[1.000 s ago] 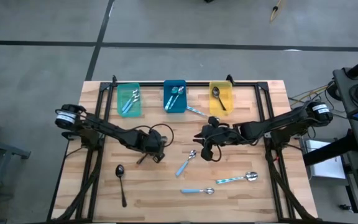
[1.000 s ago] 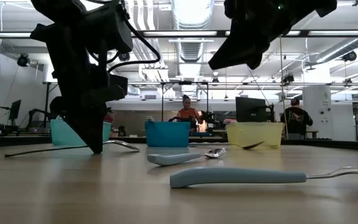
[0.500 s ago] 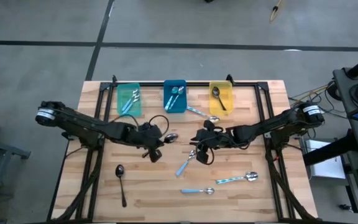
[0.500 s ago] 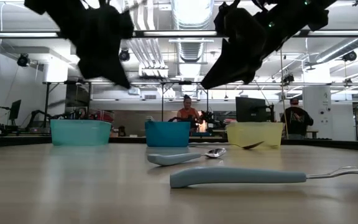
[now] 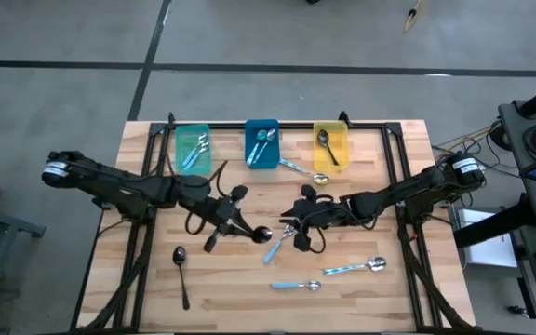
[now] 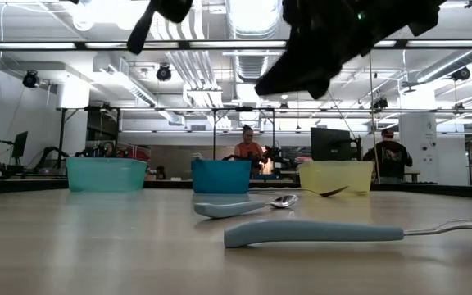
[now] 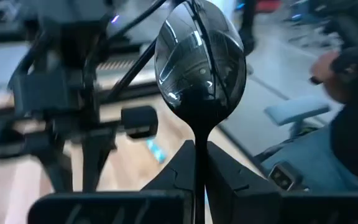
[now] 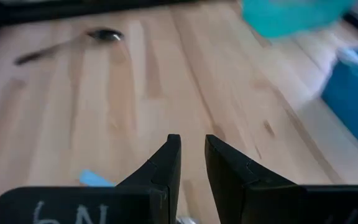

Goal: Sort silverware by color (type)
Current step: Put the black spoon into the yellow bin

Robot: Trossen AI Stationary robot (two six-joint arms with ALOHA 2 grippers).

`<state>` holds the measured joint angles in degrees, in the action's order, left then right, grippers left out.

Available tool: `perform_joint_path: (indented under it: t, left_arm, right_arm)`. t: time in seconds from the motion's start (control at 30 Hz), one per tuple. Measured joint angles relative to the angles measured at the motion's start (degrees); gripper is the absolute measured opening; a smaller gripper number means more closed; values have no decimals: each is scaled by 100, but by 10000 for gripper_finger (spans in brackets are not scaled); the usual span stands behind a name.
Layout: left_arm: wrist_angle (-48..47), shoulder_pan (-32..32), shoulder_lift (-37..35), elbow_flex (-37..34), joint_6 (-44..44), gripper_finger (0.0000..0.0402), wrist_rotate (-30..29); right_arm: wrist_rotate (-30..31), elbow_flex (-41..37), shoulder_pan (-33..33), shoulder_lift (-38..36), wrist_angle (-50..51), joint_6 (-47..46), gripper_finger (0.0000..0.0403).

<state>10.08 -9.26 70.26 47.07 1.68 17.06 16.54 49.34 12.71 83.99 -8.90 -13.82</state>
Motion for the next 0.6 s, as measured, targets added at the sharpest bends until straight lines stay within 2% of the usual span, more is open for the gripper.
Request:
perform_joint_path:
  t: [0.33,0.6]
  left_arm:
    - [981,272,26,-84,480,0,1557]
    - [1461,280,35,-448,491,0,1652]
  right_arm:
    - [0,0,404,208,-2121,1469,63]
    - [14,0,416,240,-3513,2375,63]
